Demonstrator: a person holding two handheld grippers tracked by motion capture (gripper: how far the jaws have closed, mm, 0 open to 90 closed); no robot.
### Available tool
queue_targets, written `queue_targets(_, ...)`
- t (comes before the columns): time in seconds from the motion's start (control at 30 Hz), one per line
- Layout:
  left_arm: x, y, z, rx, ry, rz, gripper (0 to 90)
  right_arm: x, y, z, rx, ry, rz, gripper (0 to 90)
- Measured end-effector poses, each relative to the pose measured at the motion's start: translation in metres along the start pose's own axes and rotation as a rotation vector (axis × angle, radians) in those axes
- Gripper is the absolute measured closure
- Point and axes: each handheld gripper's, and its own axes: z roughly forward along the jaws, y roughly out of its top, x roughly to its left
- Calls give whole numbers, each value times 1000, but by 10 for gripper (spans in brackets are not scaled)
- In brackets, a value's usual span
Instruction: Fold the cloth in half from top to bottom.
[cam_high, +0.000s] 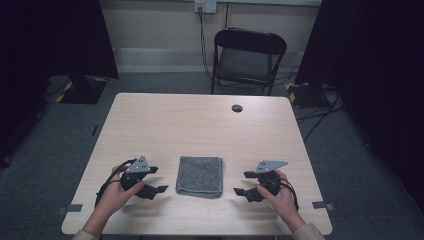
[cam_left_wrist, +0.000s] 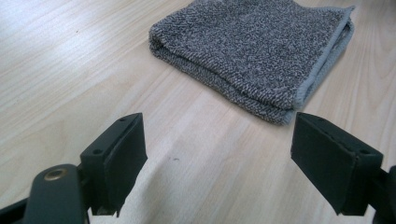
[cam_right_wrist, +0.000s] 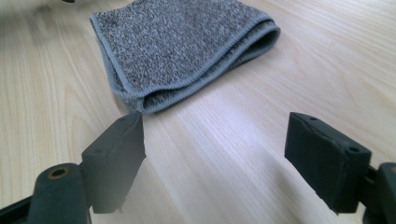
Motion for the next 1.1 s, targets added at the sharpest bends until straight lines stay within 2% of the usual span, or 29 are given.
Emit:
queue_targets(0.63,5,-6,-13,-11,23,-14,178,-18,-25,-30,-20,-44,64,203)
queue_targets(0.73,6,-7,-15,-9,25,-6,178,-20,-29,-33,-19,-53,75,205)
queue_targets(0.83,7,-8,-15,-7,17,-16,179,-22,-33,-37,-11,-63,73,206)
queue_targets(0.9,6,-9,-15,-2,9,-9,178,-23,-35,-40,-14,-68,79,207)
queue_targets(1.1,7,-12,-16,7,13,-12,178,-25,-39,-47,-10,-84,76,210)
